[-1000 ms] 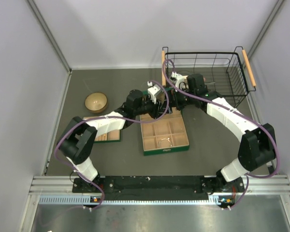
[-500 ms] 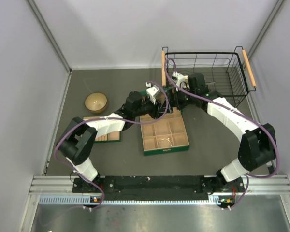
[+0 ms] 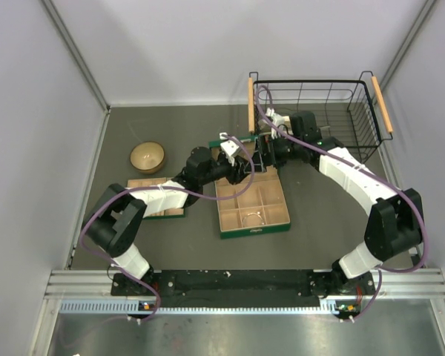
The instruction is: Organize the mixed jewelry
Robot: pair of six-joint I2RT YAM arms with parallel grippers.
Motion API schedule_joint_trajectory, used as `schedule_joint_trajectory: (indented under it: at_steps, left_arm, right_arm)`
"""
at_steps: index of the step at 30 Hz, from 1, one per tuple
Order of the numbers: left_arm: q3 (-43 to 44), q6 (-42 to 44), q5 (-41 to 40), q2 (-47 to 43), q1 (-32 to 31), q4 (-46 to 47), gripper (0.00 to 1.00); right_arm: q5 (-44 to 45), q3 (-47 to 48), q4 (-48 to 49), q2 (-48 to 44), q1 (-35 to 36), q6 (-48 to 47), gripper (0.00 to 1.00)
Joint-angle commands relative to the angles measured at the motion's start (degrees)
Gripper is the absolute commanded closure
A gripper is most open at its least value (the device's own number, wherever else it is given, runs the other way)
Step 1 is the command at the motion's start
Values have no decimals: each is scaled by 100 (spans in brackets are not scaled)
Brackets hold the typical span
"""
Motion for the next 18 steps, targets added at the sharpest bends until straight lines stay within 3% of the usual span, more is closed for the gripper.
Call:
schedule_joint_trajectory:
  at_steps: [1, 18]
  left_arm:
    - [-90, 411, 673, 48, -264, 511, 53]
    - [165, 183, 1578, 401, -370, 712, 51]
  right_arm:
    - [420, 434, 703, 296, -162, 264, 5]
    - [341, 601, 694, 489, -180, 352, 5]
